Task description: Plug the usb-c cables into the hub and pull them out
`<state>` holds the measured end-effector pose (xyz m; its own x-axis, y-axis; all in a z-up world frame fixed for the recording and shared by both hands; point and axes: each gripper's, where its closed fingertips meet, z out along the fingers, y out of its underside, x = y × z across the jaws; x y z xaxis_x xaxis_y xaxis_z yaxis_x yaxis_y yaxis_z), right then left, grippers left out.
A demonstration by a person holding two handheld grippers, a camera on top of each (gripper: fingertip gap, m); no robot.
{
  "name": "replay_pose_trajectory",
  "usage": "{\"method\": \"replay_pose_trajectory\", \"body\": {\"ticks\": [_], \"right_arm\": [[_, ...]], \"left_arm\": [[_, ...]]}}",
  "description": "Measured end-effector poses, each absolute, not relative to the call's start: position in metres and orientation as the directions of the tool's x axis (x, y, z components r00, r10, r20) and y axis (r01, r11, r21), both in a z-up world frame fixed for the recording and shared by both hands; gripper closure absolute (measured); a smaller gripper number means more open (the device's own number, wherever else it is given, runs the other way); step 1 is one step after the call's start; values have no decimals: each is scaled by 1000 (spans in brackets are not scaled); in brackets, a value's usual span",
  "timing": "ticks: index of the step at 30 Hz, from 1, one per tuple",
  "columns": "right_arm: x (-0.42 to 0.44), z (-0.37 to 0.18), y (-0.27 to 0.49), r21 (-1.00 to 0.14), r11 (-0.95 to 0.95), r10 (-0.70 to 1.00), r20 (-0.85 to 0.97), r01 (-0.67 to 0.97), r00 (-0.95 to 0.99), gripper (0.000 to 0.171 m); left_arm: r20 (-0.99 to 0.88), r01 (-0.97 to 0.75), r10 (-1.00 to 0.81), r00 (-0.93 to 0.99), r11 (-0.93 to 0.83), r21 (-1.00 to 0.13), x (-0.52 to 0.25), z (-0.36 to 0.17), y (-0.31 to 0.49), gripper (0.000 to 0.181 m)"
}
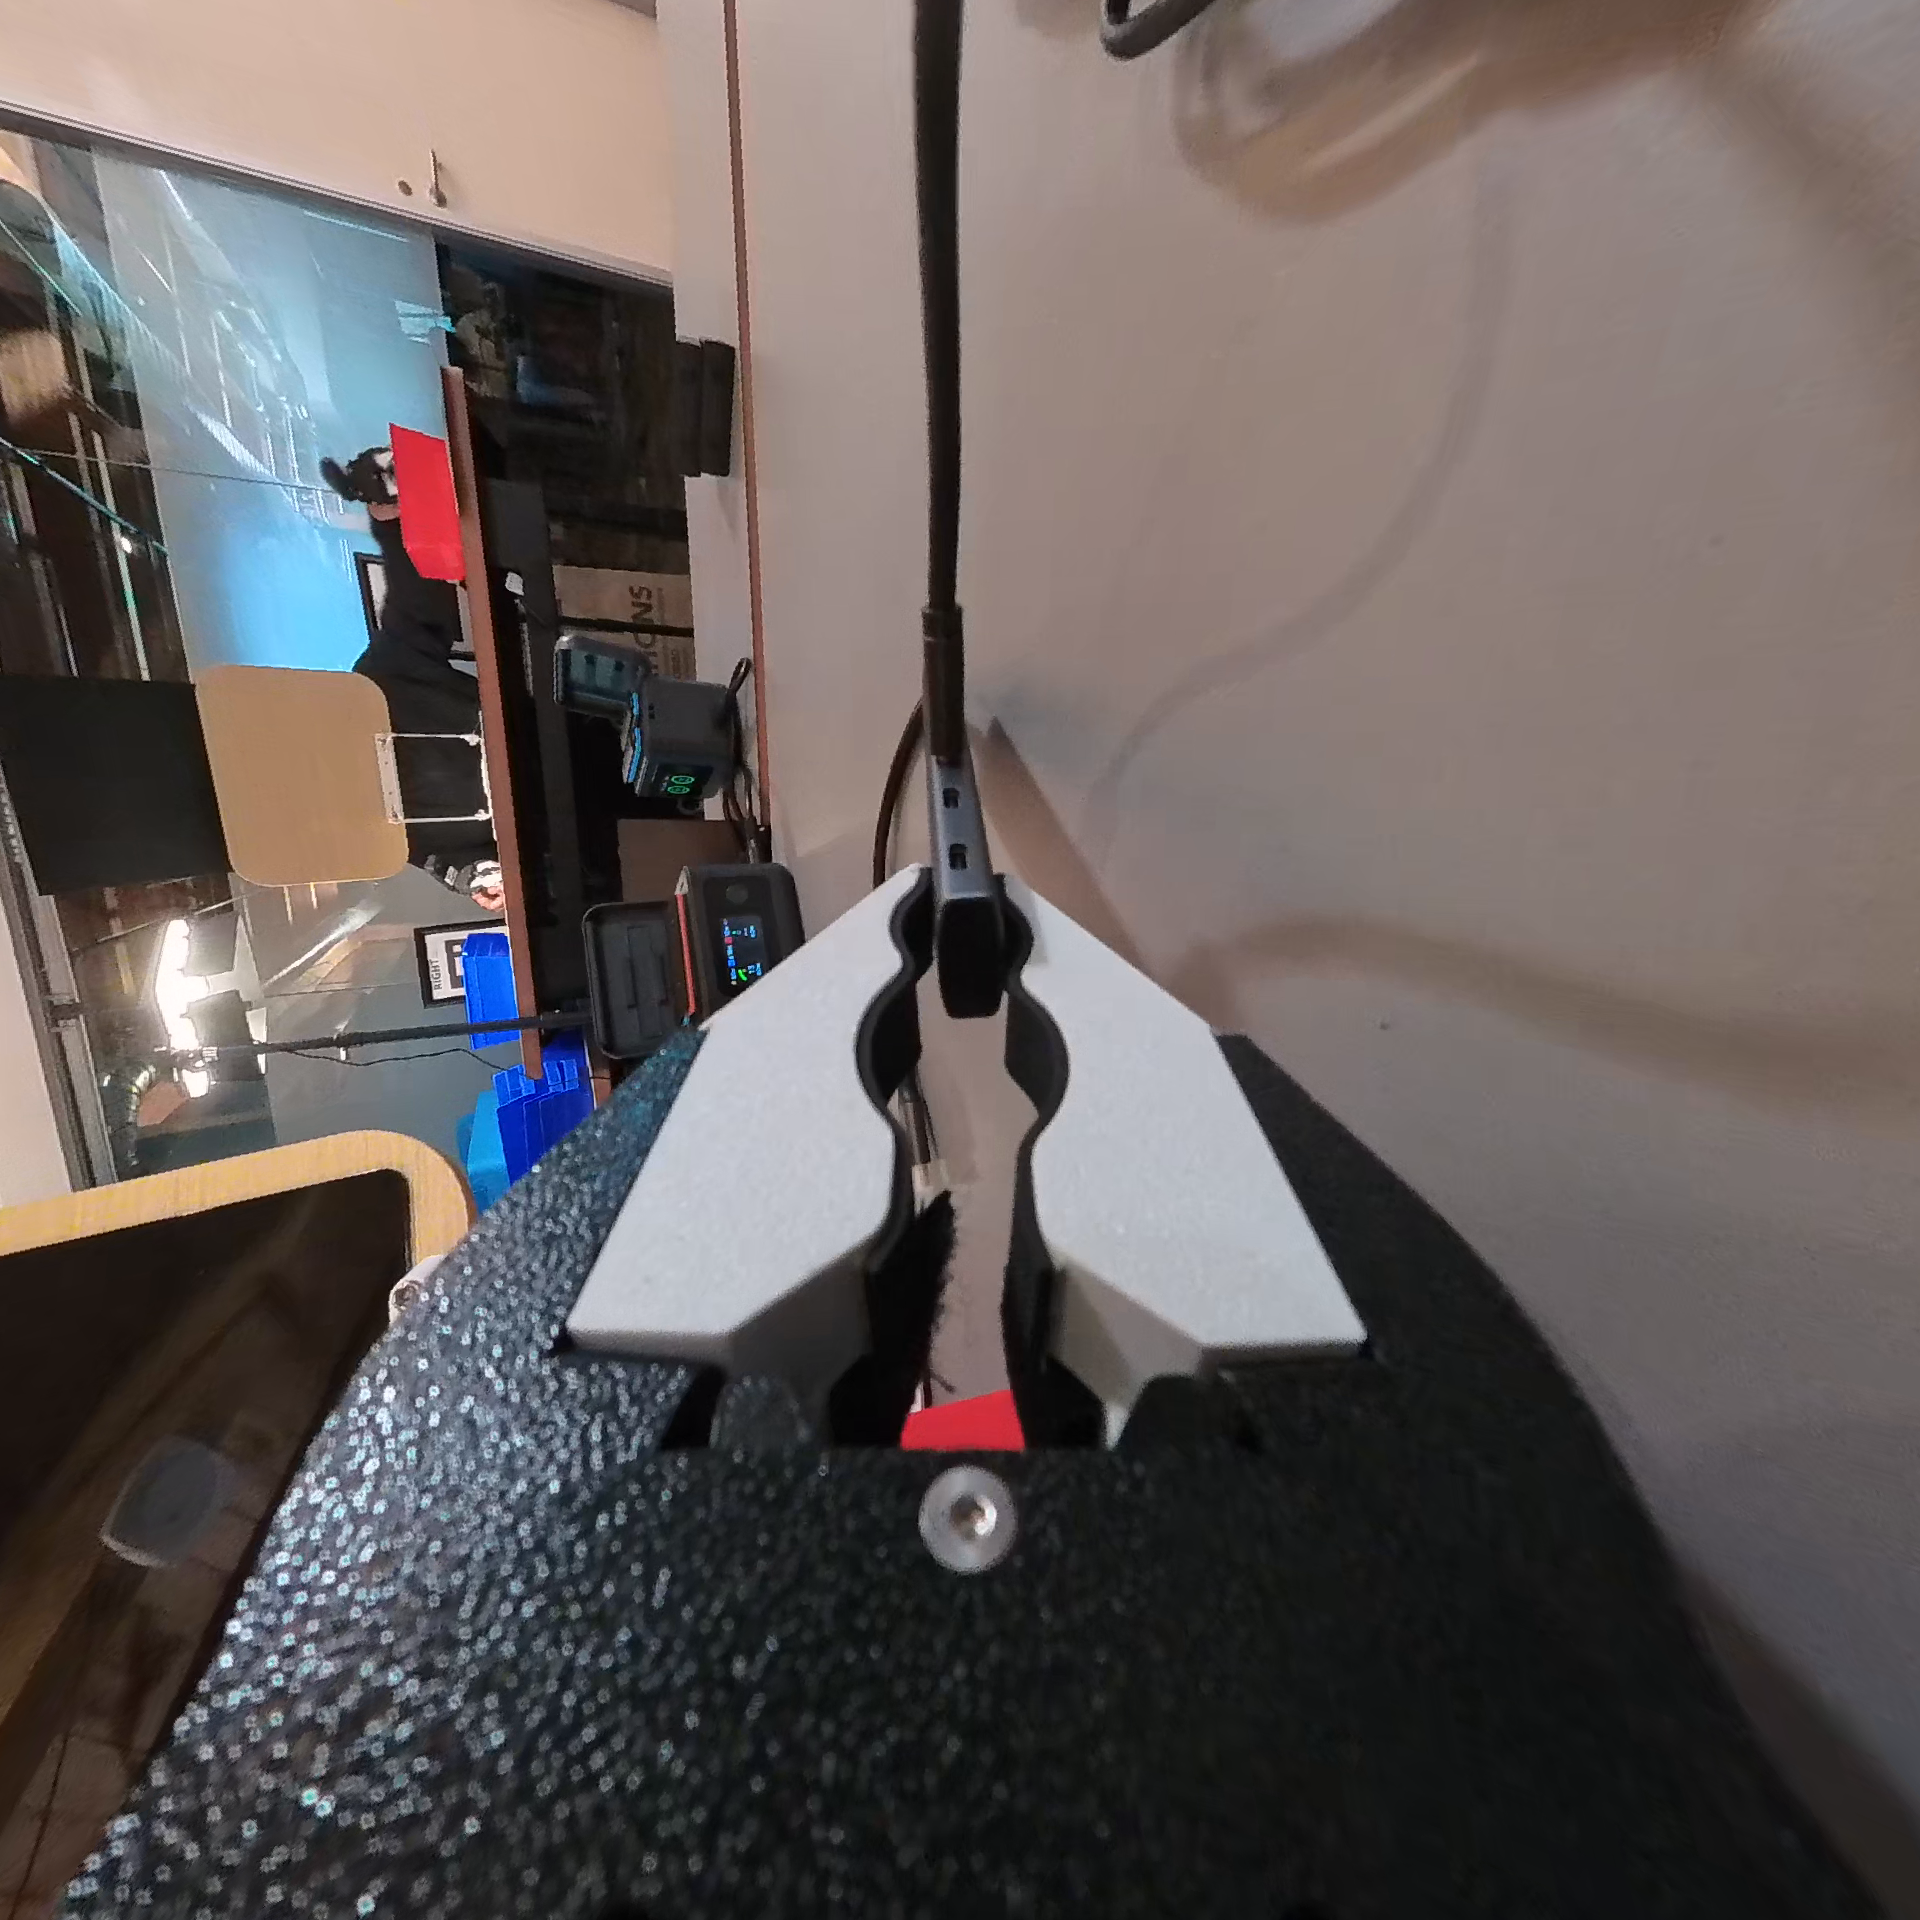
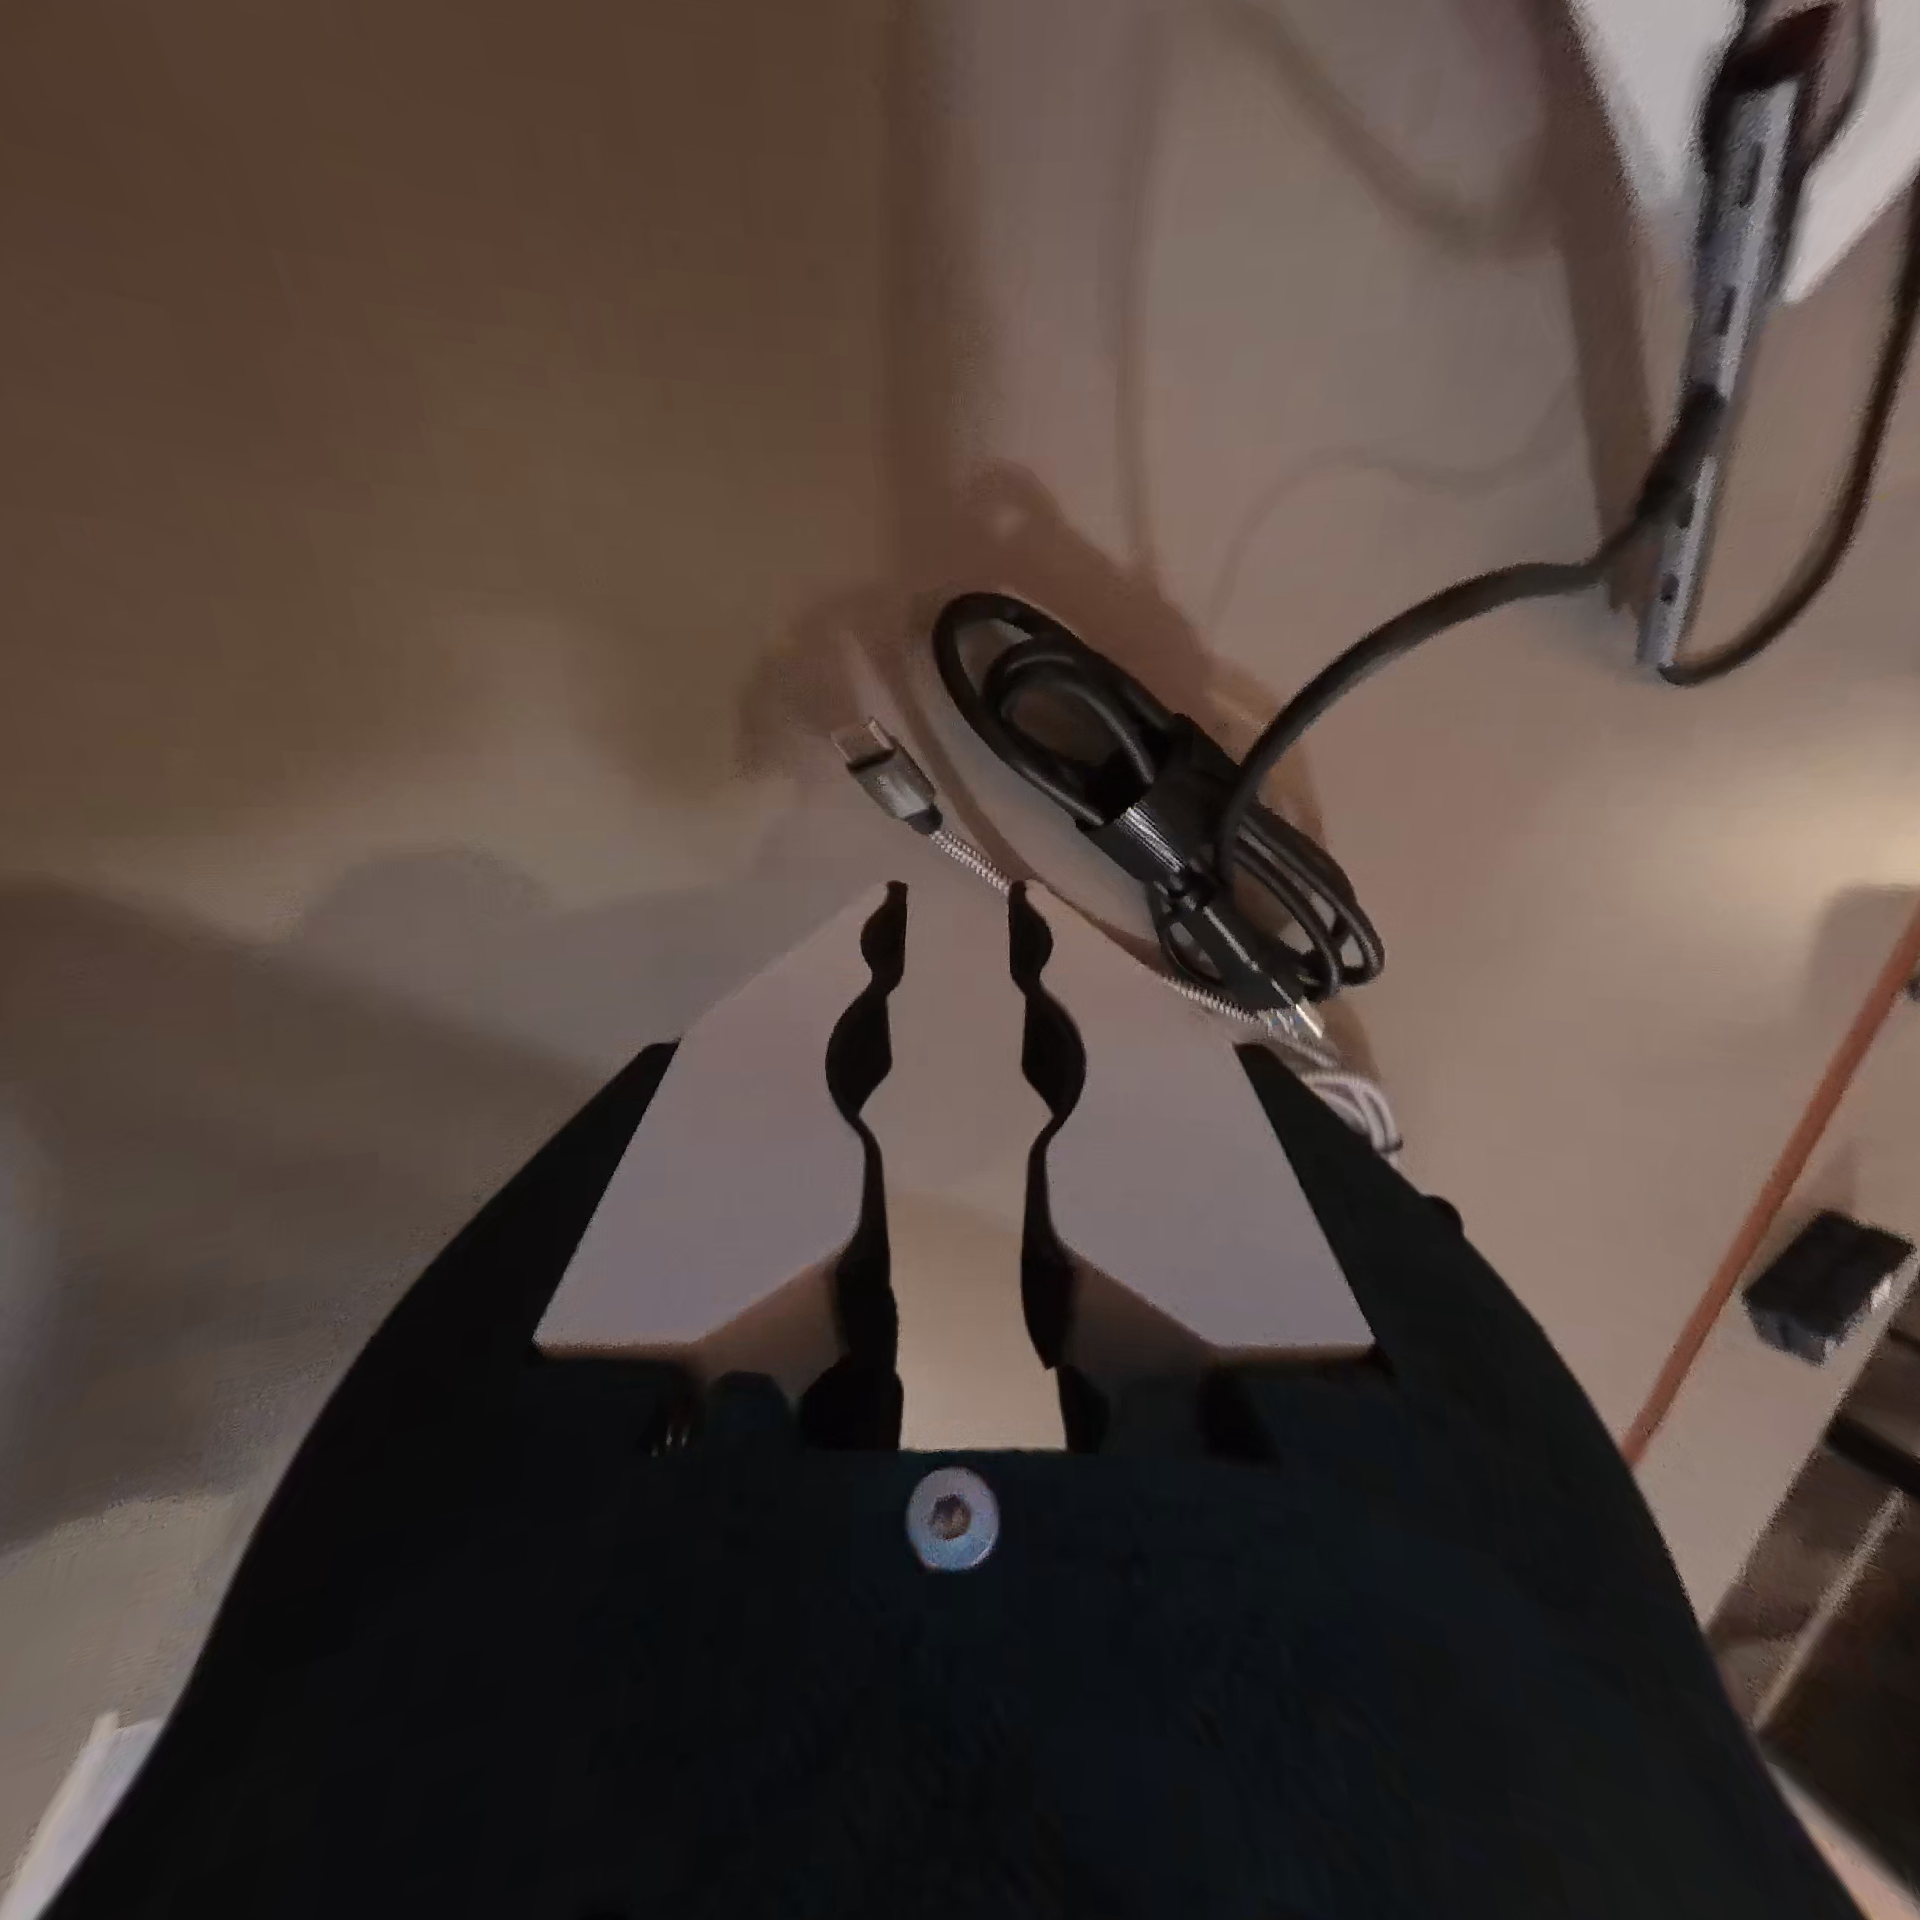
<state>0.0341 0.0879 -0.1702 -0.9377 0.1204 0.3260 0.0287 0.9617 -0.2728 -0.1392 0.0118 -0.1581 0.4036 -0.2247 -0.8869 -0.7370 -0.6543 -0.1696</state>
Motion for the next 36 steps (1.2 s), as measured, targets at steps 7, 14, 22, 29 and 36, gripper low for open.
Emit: {"method": "replay_pose_trajectory", "body": {"ticks": [7,14,22,29,36], "right_arm": [[34,-186,79,-322,946,91,191,25,-977,158],[6,-136,66,-564,756,452,83,332,-888,169],[-29,-123,49,-596,469,696,-205,652,-688,169],[-47,-146,50,-460,446,788,-205,768,-581,169],[-66,-162,48,-480,494,814,-37,725,-579,169]], "left_arm": [[-886,-739,-229,403,-652,-168,-139,-158,12,173],[-895,-741,-217,389,-651,-164,-135,-155,19,174],[-915,-761,-251,316,-643,-86,-127,-159,31,174],[-925,-778,-286,250,-628,-16,-125,-159,32,174],[-924,-792,-292,247,-610,-19,-126,-162,31,173]]}}
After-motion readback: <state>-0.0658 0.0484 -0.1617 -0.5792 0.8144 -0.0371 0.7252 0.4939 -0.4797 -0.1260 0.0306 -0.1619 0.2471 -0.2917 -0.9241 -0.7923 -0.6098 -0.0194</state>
